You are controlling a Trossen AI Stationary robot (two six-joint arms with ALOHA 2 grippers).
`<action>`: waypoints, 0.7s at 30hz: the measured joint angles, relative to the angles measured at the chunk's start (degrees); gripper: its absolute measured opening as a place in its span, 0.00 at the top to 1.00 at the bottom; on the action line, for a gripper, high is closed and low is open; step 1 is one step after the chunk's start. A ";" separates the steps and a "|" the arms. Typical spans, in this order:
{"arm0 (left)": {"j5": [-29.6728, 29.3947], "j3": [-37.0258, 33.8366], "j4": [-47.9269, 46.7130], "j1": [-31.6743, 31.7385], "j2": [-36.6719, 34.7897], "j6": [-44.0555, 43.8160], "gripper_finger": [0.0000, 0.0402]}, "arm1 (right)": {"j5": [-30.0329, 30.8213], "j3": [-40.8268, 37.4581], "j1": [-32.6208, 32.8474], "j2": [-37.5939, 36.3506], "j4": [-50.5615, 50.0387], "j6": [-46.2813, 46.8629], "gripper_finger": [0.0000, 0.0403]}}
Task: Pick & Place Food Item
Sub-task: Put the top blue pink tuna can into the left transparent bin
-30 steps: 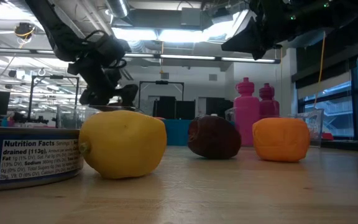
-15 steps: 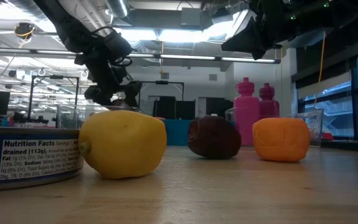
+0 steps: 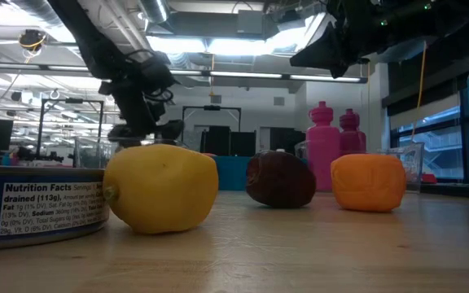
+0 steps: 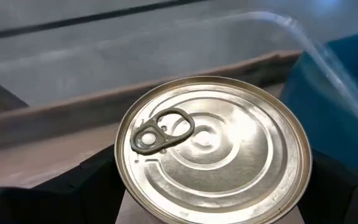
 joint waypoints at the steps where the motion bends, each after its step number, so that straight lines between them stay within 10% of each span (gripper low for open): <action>1: 0.33 0.00 1.23 0.00 0.84 -0.19 0.14 | 0.00 0.00 0.00 -0.02 0.00 0.00 0.97; 21: 1.25 0.00 3.29 0.11 3.82 -0.23 0.06 | 0.00 0.00 -0.04 0.00 -0.03 -0.46 0.97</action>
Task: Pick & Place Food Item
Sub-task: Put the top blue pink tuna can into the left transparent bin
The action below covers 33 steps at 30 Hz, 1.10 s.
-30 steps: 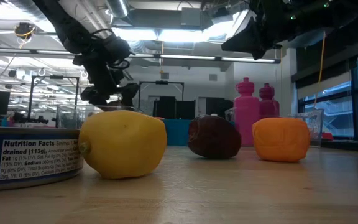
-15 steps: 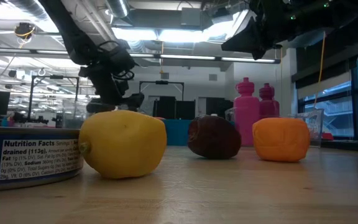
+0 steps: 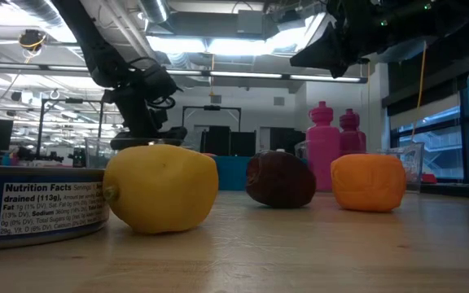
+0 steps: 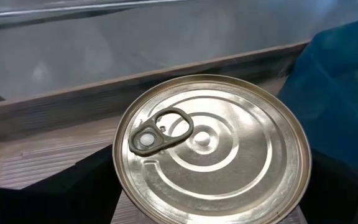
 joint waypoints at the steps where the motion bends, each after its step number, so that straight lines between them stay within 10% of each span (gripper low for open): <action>1: 0.05 0.00 -0.03 0.00 0.00 -0.01 0.06 | 0.00 0.00 0.00 0.00 0.01 0.00 0.97; 33: 6.75 0.00 1.33 0.35 -1.87 2.54 0.00 | 0.00 0.00 0.00 0.00 0.00 -0.15 0.97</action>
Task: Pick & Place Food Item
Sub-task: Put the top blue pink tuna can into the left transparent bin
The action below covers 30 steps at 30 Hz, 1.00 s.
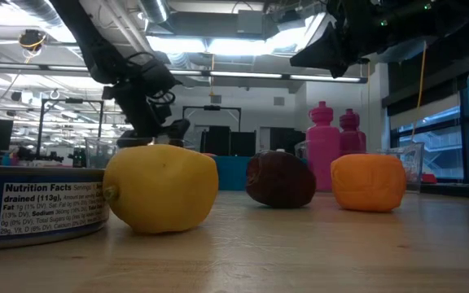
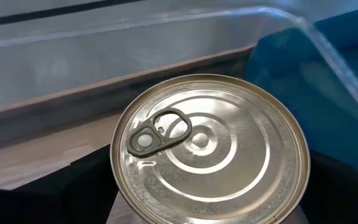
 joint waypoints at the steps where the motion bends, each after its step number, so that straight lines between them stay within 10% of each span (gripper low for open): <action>1: -0.02 0.00 0.09 0.00 -0.27 0.03 0.00 | 0.00 0.00 0.00 0.00 -0.01 0.00 0.97; 30: -0.47 0.00 0.32 -0.04 -1.30 4.22 0.00 | 0.01 0.00 -0.02 0.00 -0.08 -0.31 0.97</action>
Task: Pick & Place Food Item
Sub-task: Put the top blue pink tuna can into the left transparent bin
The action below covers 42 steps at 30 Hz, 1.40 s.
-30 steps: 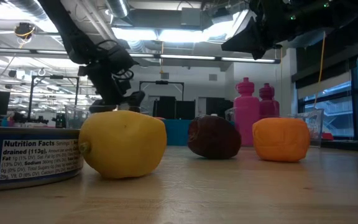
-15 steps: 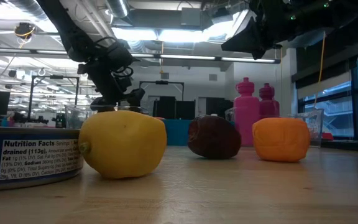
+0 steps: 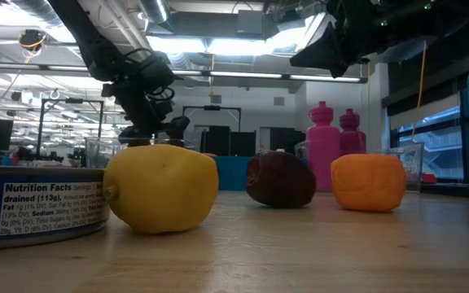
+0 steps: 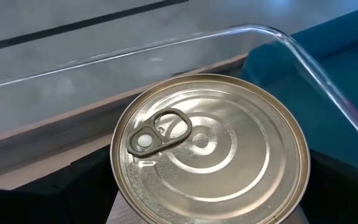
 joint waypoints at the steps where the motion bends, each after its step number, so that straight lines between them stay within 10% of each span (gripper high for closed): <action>1: 0.02 0.00 -0.03 0.00 0.00 -0.51 0.00 | -0.01 0.01 0.00 0.00 0.00 0.00 0.97; 42: 4.00 2.75 -7.72 1.88 -0.35 1.24 0.00 | -0.01 0.02 0.00 0.33 0.06 0.07 0.97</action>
